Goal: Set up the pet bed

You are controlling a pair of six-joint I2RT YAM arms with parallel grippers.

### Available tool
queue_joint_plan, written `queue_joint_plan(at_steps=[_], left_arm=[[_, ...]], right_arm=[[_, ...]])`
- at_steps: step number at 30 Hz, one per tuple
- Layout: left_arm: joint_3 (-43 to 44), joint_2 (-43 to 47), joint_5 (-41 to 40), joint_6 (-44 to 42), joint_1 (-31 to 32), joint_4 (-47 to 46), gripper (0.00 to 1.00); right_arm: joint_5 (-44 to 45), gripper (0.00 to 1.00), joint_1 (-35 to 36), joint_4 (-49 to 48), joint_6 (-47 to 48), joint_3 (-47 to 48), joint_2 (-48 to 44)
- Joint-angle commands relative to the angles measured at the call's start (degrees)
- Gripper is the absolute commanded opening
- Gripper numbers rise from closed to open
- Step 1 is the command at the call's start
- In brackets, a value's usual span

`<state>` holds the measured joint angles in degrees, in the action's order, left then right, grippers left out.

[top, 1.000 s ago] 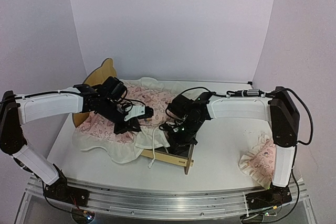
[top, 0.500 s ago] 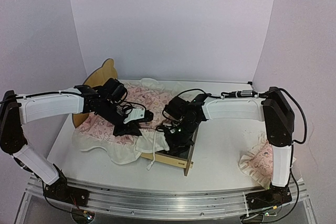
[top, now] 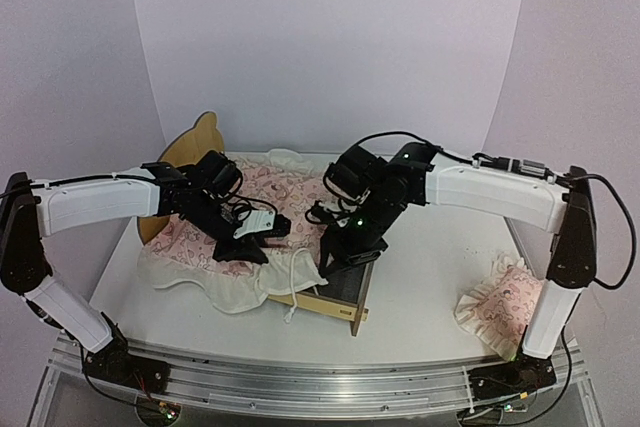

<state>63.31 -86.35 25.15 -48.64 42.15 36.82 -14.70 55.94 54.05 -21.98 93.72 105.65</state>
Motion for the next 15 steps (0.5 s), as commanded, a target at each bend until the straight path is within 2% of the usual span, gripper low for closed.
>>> queue_joint_plan(at_steps=[1,8,15], left_arm=[[1.4,0.6,-1.3,-0.9,-0.3,0.5,0.18],[1.9,0.6,0.3,-0.6,-0.3,0.6,0.16],[1.8,-0.6,4.7,0.7,2.4,1.0,0.03]], right_arm=[[3.7,0.37,0.4,2.5,-1.1,0.6,-1.1],[4.1,0.30,0.4,-0.1,-2.6,1.8,1.5],[7.0,0.34,0.4,-2.9,-7.4,-4.3,-6.3]])
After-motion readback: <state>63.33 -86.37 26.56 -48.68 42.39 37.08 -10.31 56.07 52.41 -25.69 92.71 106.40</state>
